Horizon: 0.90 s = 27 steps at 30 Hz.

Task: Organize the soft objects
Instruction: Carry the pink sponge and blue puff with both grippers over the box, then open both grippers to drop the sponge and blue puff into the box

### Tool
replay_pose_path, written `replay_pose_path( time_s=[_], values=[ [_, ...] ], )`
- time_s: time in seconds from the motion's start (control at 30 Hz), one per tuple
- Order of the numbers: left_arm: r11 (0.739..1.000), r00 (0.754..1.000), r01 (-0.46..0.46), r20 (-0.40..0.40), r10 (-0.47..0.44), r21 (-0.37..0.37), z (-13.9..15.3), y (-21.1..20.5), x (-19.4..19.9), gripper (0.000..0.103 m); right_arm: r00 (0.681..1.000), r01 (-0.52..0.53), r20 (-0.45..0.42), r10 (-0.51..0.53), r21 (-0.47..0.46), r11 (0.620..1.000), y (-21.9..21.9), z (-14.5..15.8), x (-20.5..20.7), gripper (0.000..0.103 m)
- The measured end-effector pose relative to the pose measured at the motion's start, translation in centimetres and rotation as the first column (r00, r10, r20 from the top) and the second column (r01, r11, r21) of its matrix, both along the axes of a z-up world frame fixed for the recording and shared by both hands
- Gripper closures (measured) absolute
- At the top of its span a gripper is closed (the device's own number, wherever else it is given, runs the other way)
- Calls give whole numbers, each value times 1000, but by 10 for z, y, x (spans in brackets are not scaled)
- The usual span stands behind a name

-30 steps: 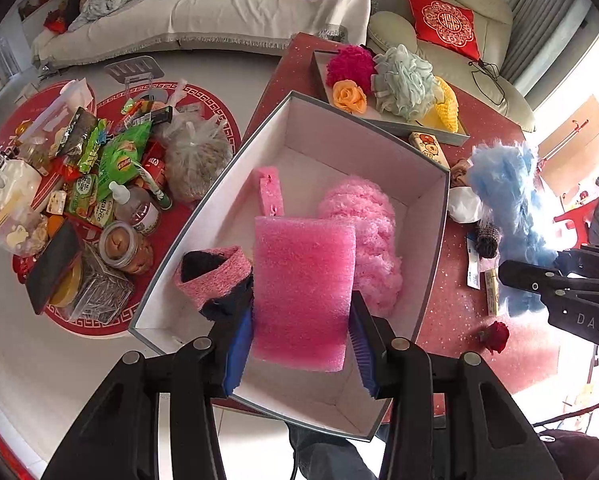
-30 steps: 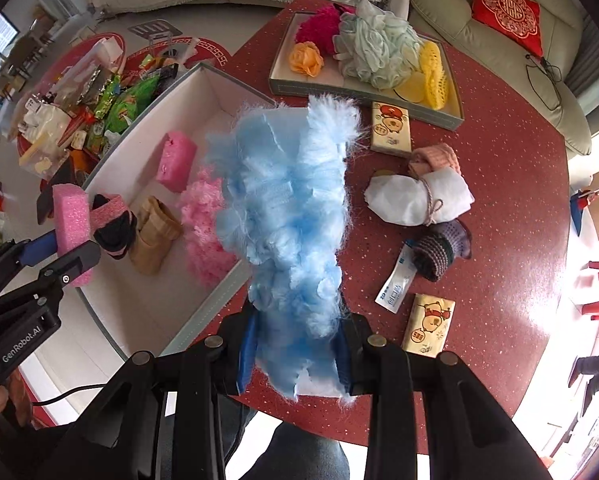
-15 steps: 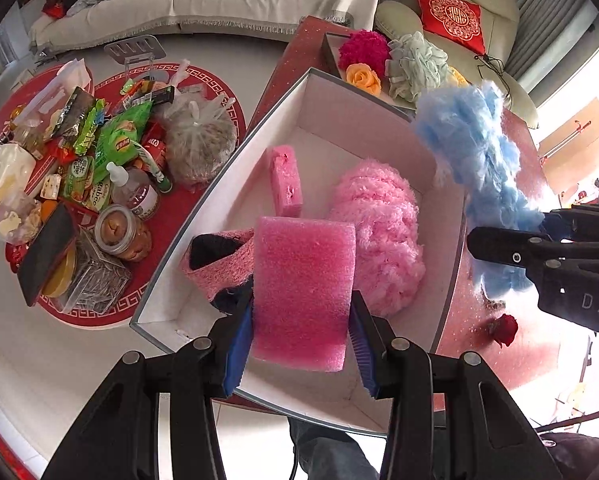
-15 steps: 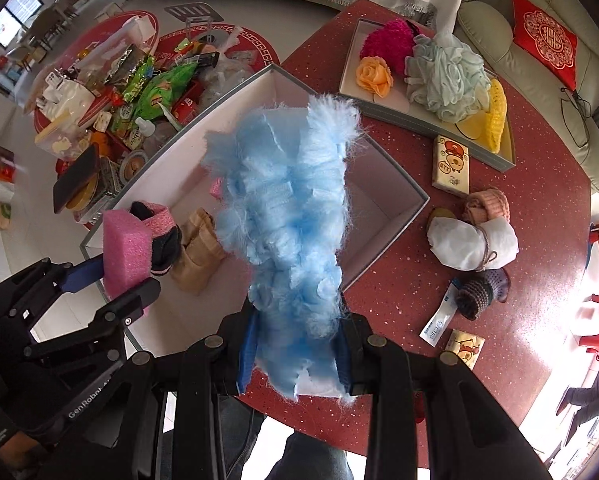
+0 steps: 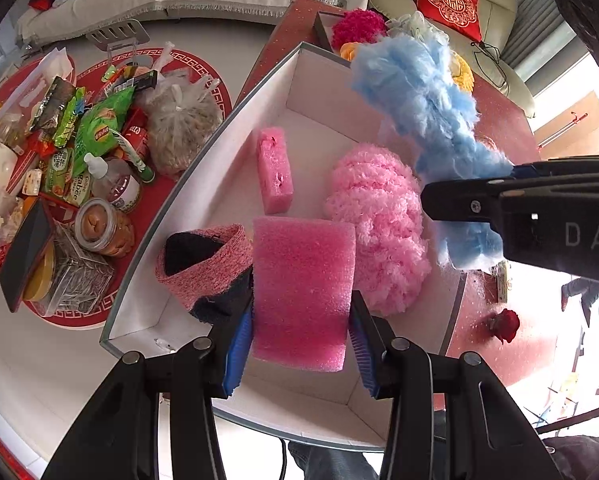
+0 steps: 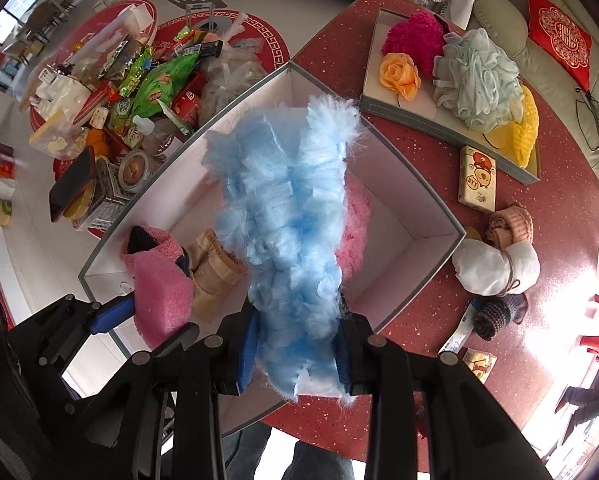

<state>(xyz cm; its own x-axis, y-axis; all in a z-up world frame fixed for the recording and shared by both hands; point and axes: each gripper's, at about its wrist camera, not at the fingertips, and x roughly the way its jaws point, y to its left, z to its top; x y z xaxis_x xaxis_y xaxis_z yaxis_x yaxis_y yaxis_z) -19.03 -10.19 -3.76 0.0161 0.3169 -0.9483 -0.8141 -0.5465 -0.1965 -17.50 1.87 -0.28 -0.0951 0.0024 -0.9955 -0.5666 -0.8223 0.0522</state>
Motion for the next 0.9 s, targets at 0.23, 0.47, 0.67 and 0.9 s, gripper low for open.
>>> replay_pose_path(
  time_s=[0.23,0.47,0.67,0.9],
  values=[
    [1000,1000,-10,14,10,-13,-9,6,-6,57,1000,-13,28,14,-14,1000,10,-11,-26,67],
    [1000,1000,-11,20,11,-24,-15,10,-10,56,998,-29,54,30,-16,999,14,-22,-42,67],
    [999,1000,-29,4,29,-43,-18,12,-14,53,996,-44,75,44,-11,999,19,-28,-47,61],
    [996,998,-51,37,54,-72,-23,15,-13,1,996,-47,79,48,-8,999,23,-26,-41,19]
  ],
)
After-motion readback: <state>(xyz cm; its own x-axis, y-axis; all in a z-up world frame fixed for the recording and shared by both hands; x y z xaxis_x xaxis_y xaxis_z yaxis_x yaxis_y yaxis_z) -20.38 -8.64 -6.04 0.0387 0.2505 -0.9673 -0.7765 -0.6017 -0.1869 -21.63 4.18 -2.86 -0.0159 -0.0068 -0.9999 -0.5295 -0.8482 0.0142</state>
